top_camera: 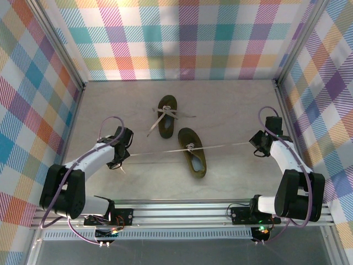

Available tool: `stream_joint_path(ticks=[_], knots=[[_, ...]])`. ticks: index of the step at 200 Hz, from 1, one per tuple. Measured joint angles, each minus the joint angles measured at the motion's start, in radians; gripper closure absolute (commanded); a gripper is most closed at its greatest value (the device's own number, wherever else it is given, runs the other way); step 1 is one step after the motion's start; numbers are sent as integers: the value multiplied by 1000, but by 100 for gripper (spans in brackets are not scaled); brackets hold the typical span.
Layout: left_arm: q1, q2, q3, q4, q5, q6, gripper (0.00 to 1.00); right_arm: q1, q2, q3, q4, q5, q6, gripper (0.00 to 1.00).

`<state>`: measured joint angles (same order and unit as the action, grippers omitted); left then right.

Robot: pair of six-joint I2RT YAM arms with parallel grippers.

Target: Tie the shoes

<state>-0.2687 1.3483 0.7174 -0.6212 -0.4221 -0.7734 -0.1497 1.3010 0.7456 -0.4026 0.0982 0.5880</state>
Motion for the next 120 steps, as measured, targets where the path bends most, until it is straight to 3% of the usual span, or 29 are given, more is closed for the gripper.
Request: stream_joint_path(ticks=[50, 81, 120], knots=[[-228, -164, 28, -4, -92, 37, 100, 204, -122, 20, -35, 66, -45, 100], [-262, -225, 56, 23, -104, 91, 100, 341, -140, 87, -86, 98, -93, 100], [-288, -243, 70, 25, -123, 125, 100, 470, -204, 92, -57, -28, -153, 100]])
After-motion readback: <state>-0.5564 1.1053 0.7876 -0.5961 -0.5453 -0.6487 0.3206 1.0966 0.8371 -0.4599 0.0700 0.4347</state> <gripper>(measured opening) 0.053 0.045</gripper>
